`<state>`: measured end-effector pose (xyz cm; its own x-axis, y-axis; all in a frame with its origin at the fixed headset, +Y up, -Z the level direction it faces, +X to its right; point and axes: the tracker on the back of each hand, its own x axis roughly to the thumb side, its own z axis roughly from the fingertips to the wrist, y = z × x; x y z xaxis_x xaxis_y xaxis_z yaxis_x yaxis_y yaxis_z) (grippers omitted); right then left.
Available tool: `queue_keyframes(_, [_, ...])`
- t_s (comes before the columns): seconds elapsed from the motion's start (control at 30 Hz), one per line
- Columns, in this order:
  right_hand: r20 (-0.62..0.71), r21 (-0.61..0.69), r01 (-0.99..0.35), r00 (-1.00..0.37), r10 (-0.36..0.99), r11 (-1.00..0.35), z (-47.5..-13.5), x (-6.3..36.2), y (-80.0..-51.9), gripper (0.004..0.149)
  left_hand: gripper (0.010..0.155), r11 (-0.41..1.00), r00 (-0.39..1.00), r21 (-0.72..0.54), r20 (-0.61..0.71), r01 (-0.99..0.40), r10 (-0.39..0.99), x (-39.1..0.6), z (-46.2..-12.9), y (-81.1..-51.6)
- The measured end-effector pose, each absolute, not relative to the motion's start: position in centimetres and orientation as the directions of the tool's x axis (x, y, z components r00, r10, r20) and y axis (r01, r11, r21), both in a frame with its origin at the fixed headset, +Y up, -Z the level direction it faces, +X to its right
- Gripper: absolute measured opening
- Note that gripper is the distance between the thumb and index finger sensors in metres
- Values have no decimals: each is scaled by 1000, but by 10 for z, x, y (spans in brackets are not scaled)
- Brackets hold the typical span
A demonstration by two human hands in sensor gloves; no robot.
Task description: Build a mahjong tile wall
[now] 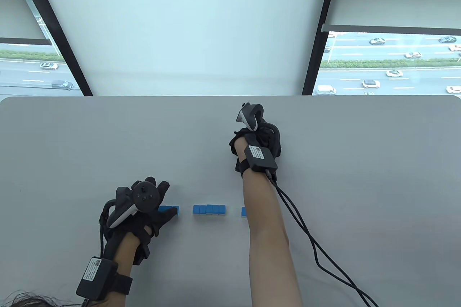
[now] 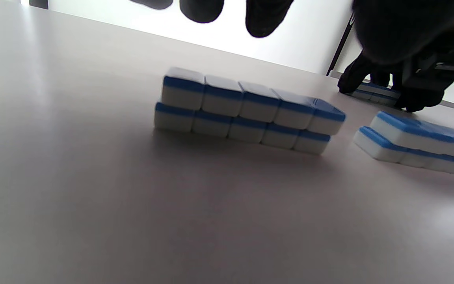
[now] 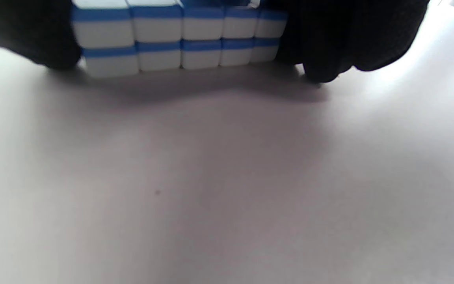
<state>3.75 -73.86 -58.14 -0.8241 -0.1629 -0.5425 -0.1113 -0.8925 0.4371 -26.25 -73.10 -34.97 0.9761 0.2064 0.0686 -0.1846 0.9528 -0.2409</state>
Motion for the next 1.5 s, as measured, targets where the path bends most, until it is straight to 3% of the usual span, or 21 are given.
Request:
queue_keyframes(0.17, [-548,435,-117,-821,-159,-893,-569,33,-732,105,85,948,975,-255,66,-188,211,-262,-349,-732])
queue_keyframes(0.6, [-554,467,-193,-825,-116,-863,-584,37,-737,109,85,942,970,-261,65,-210,234,-262,-350,-732])
queue_keyframes(0.73, [-559,478,-249,-826,-73,-842,-585,43,-733,109,85,943,971,-258,64,-208,231,-263,-350,-733])
queue_keyframes(0.9, [-596,455,-413,-800,75,-789,-579,63,-722,107,85,946,971,-254,67,-204,227,-263,-350,-733])
queue_keyframes(1.0, [-574,432,-385,-815,81,-816,-571,75,-705,106,85,944,970,-256,70,-206,231,-263,-350,-733])
queue_keyframes(1.27, [-502,362,-337,-856,123,-869,-503,88,-661,102,84,954,974,-230,72,-194,216,-263,-351,-733])
queue_keyframes(1.37, [-485,379,-345,-864,134,-858,-468,89,-663,100,84,956,975,-221,67,-194,213,-264,-351,-732])
queue_keyframes(1.5, [-491,433,-346,-865,104,-833,-420,91,-685,99,83,956,974,-211,59,-203,219,-266,-349,-732])
